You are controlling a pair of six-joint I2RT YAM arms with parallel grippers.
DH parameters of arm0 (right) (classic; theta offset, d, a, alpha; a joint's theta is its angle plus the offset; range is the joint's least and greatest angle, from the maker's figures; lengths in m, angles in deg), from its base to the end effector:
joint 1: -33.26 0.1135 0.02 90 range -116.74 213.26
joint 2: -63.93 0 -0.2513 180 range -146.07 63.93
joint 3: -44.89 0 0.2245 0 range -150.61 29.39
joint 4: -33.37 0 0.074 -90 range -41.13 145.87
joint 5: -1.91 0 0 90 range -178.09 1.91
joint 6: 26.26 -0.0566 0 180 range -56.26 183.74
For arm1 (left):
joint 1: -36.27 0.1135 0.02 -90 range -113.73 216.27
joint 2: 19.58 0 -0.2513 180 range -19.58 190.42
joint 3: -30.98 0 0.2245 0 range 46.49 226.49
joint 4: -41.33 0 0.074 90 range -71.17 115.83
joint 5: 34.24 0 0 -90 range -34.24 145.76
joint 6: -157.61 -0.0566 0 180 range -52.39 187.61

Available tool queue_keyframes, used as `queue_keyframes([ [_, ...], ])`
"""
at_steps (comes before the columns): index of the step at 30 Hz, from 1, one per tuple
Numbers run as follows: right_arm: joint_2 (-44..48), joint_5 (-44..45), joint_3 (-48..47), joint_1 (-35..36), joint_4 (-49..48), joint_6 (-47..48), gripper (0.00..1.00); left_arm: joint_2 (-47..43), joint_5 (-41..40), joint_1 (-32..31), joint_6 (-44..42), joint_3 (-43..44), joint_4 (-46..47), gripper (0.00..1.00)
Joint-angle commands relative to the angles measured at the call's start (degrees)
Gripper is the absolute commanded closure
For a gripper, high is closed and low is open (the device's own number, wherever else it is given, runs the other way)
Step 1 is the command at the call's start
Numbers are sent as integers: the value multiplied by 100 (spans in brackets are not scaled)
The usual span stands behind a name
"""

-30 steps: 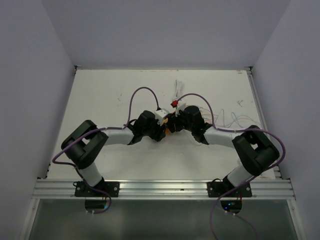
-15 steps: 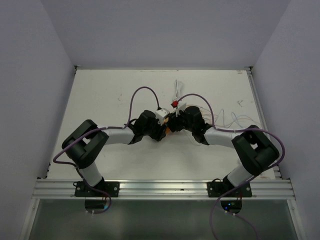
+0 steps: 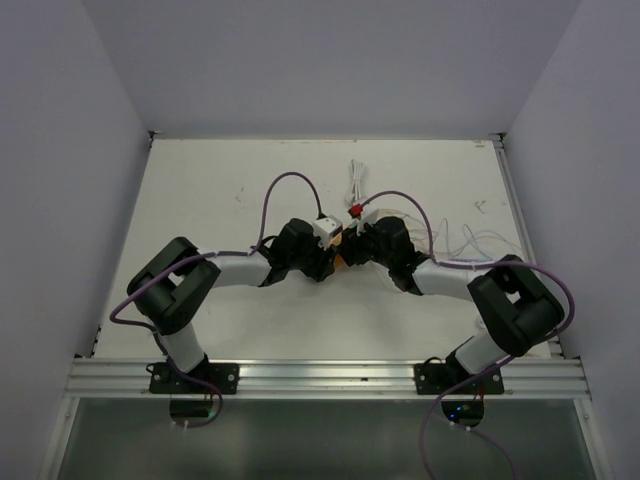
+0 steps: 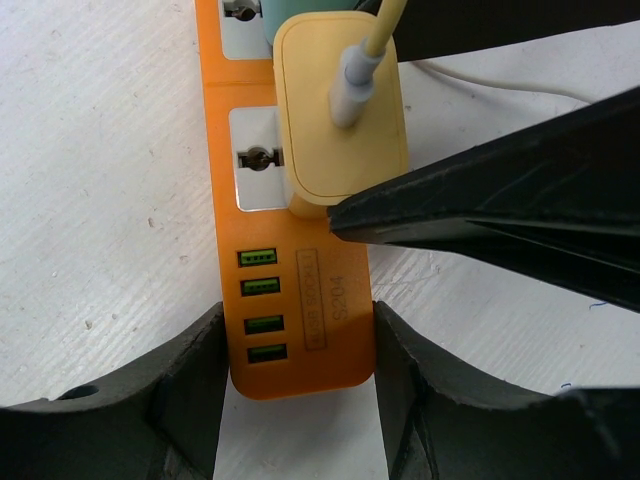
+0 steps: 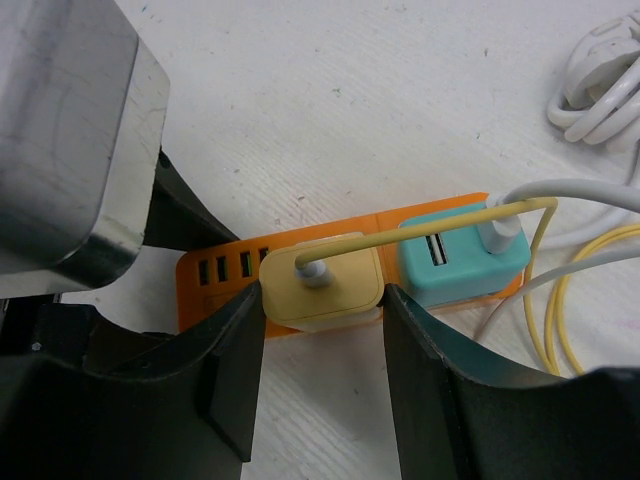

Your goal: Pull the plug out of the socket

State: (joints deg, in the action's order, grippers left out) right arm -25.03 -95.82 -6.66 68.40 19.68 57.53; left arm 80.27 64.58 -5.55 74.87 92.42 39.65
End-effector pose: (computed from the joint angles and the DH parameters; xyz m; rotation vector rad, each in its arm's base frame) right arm 0.2515 0.1863 0.1760 -0.5935 1.9422 0.5959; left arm 0.2463 -0.2320 0.1379 0.7744 2.2069 -0.6157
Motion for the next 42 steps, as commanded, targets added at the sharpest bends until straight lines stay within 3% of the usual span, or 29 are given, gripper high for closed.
queue_keyframes([
  [1,301,-379,37,64,-895,-318,100,289,164,-54,-41,56,-433,100],
  [23,512,-133,-42,46,-501,-327,100,377,173,-45,-41,118,-477,100],
  [32,1030,-45,-113,46,431,-222,100,316,59,-54,12,91,-486,100],
  [38,1425,456,2,46,1266,-143,100,289,-38,7,47,91,-565,100],
  [42,1750,746,-59,46,2229,-204,100,237,-64,69,56,56,-609,100],
])
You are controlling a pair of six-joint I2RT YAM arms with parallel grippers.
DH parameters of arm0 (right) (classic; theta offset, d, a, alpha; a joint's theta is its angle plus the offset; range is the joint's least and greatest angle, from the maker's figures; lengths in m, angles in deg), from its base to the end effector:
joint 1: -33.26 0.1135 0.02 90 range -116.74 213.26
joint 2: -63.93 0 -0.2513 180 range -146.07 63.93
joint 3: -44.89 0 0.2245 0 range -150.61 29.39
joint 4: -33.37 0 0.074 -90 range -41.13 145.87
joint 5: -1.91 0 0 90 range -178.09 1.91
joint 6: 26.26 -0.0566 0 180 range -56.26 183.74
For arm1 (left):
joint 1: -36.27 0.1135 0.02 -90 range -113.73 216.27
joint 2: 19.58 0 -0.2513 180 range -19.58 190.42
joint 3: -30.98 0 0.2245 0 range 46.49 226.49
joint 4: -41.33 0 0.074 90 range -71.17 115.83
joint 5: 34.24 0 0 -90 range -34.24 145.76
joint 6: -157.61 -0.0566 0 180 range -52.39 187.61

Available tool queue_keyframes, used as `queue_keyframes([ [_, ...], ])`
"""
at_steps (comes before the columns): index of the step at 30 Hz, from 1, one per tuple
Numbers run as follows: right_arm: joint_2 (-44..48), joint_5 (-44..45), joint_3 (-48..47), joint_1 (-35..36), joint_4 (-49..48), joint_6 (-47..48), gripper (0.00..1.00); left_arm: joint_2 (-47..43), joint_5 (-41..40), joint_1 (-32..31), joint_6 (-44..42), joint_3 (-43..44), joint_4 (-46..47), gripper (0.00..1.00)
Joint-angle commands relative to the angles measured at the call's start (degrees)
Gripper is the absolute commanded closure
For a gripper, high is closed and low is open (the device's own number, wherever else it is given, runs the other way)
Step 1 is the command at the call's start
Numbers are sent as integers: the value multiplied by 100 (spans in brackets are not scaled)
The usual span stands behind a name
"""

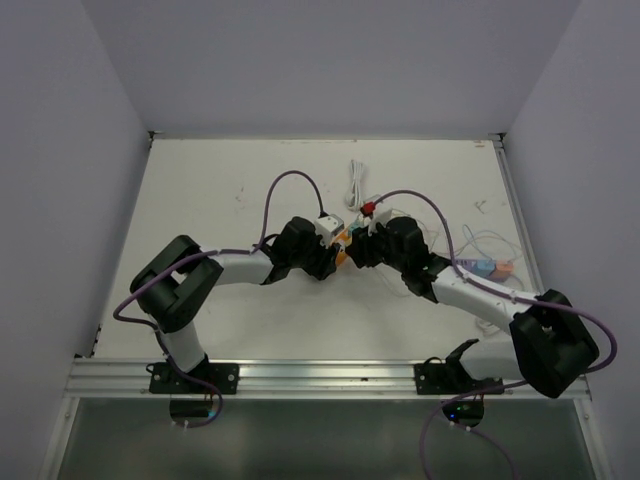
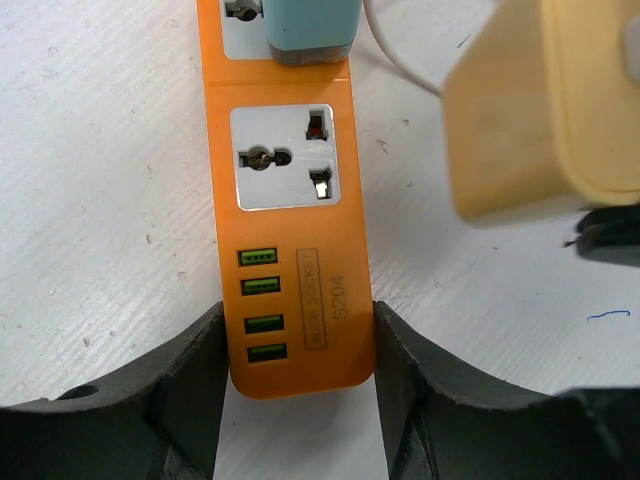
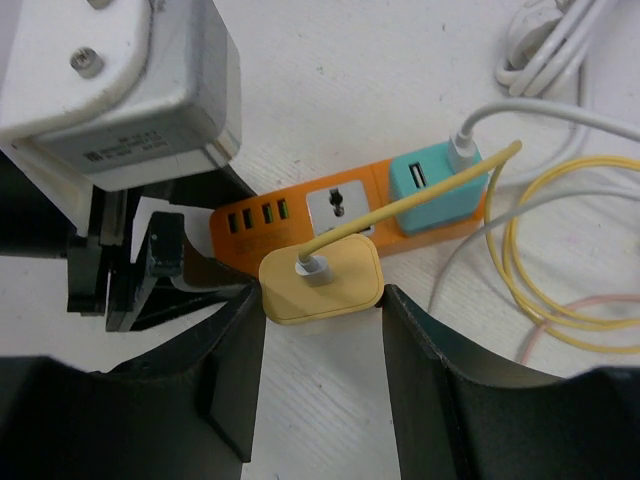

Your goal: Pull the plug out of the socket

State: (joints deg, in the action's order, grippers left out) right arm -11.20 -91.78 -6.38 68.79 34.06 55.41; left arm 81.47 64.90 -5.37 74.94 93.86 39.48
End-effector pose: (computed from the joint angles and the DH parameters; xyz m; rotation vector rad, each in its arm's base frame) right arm 0.2254 0.1654 0.2114 -0.5211 1.9742 0.5509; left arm 0.2512 -0.2354 0.1379 0.7724 2.2070 -0.6213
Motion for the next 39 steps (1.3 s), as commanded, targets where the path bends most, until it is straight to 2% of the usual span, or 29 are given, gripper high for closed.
queue_keyframes([
  [1,429,351,-227,-2,1091,16,100,73,-106,86,49,-105,-600,100],
  [2,516,490,-290,-2,1686,-44,100,55,-124,113,58,-140,-626,100],
  [5,842,763,-553,-2,2533,-342,100,-42,-220,183,14,-202,-723,100],
  [6,982,833,-606,-2,3075,-440,100,-51,-238,209,-4,-228,-732,100],
  [12,1115,1255,-1116,-20,5063,-1082,100,-191,-326,333,58,-378,-802,100],
  [18,641,1169,-1327,-186,5883,-1161,100,-253,-405,342,110,-457,-846,100],
  [23,175,958,-1275,-195,5771,-1258,100,-297,-440,333,137,-501,-855,100],
  [29,-150,861,-1354,-187,5691,-1337,82,-306,-440,342,146,-528,-838,100],
  [30,-203,826,-1397,-195,5682,-1328,73,-306,-440,333,146,-528,-846,100],
  [33,-177,694,-1485,-187,5656,-1328,61,-306,-449,333,137,-545,-838,100],
  [34,-99,650,-1529,-187,5630,-1337,52,-306,-449,333,137,-545,-838,100],
  [35,-46,641,-1556,-187,5603,-1328,48,-306,-440,333,137,-545,-838,100],
  [36,-2,641,-1599,-187,5594,-1311,39,-297,-440,333,137,-545,-838,100],
  [38,156,623,-1644,-187,5542,-1293,30,-297,-431,333,119,-536,-829,100],
  [39,226,571,-1679,-187,5515,-1276,22,-297,-431,342,119,-536,-829,100],
])
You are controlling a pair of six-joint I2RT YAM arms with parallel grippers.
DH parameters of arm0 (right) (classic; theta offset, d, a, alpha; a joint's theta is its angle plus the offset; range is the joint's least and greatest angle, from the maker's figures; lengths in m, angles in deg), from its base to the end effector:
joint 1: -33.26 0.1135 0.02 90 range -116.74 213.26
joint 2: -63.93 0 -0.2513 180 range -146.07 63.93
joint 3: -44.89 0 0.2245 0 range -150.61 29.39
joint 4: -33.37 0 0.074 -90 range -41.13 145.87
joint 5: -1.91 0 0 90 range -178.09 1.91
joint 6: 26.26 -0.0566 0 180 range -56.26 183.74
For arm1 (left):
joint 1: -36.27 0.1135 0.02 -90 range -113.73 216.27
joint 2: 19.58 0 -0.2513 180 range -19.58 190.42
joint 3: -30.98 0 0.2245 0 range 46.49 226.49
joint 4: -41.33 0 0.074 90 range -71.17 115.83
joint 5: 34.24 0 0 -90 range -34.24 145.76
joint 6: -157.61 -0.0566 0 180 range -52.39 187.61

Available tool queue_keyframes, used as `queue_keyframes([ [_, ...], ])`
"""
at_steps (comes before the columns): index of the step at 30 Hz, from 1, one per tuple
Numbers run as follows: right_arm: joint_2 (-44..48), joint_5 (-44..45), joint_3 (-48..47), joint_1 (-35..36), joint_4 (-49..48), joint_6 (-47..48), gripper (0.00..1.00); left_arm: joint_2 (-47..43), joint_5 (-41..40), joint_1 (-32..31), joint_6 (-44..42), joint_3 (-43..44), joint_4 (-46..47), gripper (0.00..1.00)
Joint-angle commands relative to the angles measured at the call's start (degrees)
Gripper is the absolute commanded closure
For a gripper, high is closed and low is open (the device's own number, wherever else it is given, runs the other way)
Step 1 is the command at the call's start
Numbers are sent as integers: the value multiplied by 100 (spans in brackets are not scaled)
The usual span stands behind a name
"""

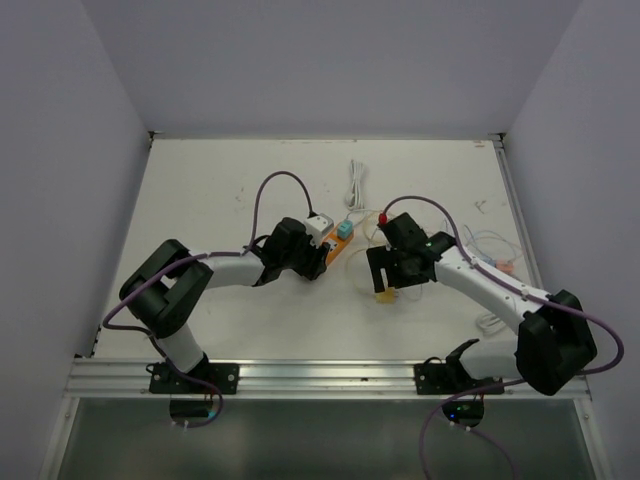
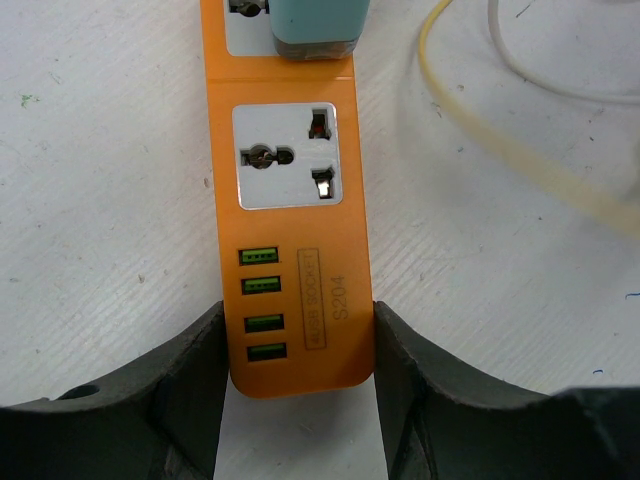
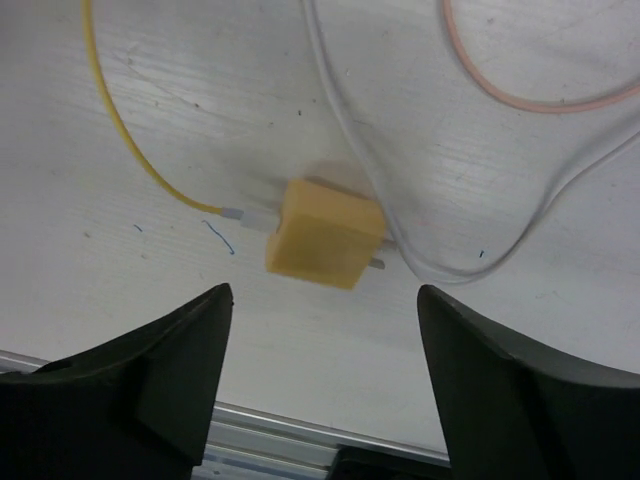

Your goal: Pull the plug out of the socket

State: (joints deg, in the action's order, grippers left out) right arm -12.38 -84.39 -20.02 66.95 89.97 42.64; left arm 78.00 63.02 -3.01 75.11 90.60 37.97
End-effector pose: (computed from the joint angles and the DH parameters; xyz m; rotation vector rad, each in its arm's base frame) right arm 0.1930 0.1243 0.1923 -0.2861 2.7517 0.1681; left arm 0.2493 -0.2131 0.1386 0.7083 2.2418 -0.5589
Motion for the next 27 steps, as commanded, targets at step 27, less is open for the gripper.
queue_keyframes([
  [27,-181,-546,274,-21,-4944,1292,24,147,-261,106,137,-140,-792,100],
])
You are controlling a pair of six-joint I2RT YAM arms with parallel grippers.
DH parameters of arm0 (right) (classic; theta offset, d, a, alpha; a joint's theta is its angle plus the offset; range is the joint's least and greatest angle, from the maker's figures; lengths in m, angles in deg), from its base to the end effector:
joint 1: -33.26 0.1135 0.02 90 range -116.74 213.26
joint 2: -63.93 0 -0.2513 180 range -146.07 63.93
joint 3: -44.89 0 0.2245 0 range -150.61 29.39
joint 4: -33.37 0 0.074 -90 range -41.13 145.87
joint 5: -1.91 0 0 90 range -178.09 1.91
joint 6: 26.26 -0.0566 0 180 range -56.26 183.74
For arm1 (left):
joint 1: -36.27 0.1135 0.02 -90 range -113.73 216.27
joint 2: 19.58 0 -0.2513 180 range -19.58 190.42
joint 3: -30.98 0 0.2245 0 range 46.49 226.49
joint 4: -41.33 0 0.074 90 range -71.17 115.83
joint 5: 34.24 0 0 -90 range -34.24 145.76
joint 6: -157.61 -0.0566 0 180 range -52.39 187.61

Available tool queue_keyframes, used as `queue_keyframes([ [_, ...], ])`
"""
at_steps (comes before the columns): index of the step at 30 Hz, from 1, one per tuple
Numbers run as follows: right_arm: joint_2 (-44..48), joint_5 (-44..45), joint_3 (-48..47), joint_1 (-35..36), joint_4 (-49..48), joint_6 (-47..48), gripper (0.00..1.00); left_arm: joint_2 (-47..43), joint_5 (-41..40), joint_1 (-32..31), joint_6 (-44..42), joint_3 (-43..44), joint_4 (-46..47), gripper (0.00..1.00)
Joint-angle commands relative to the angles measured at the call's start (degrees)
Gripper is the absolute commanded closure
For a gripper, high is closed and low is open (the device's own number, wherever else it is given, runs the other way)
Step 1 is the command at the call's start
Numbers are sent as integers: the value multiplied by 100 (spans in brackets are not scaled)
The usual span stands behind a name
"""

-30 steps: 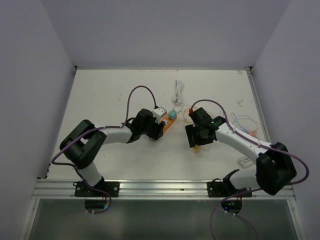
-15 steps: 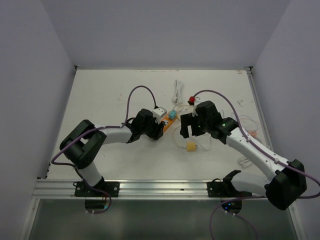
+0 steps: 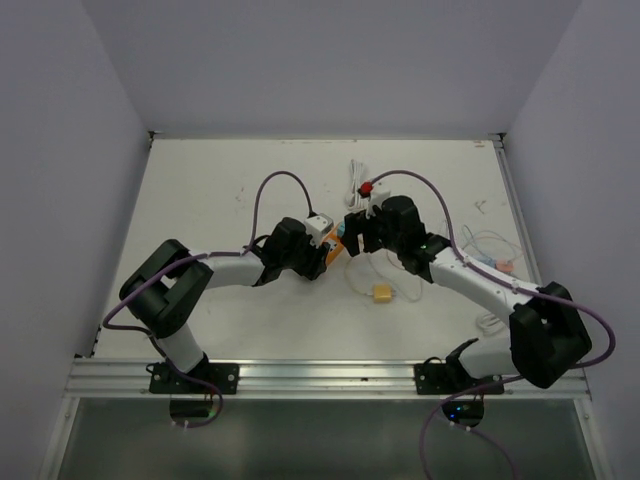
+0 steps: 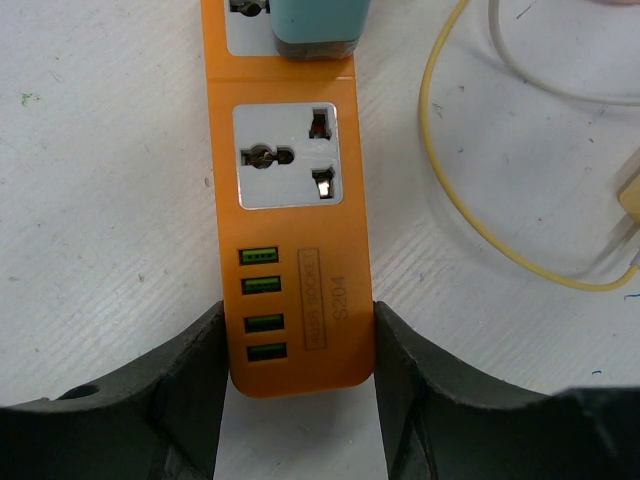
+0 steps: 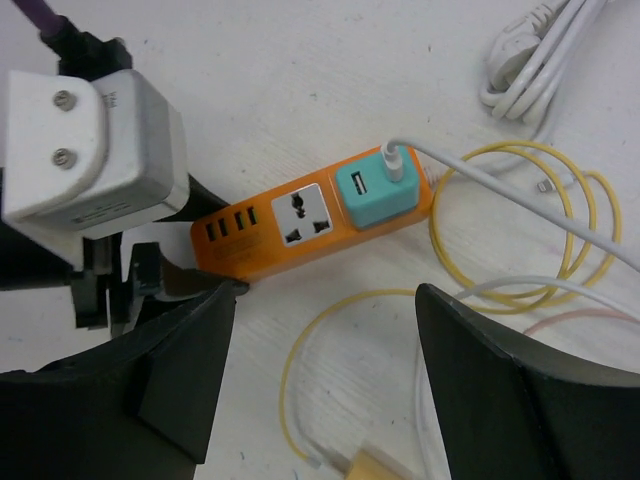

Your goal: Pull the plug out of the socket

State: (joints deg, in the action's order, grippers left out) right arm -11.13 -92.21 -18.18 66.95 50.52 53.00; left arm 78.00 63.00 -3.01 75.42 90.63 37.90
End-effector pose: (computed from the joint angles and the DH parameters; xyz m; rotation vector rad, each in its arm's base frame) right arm 0.2380 0.1636 0.2461 -0.4665 2.0726 0.5424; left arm 0.2493 -0.2131 0.1386 0.7024 2.2451 -0.5609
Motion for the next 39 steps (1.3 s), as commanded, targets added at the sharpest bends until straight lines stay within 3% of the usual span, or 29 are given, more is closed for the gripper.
queue_keyframes([
  [1,-420,254,99,-12,-1096,292,24,139,-259,97,98,-160,-786,100],
  [7,-1036,307,187,-64,-1843,397,32,165,-232,97,106,-151,-786,100],
  [17,-1607,-527,258,-495,-2669,380,31,226,-188,97,98,-125,-803,100],
  [23,-1862,-1275,29,-548,-2697,476,30,261,-180,97,89,-107,-812,100],
  [39,-2257,-1038,-244,-548,-2697,652,34,323,-162,106,97,-55,-865,100],
])
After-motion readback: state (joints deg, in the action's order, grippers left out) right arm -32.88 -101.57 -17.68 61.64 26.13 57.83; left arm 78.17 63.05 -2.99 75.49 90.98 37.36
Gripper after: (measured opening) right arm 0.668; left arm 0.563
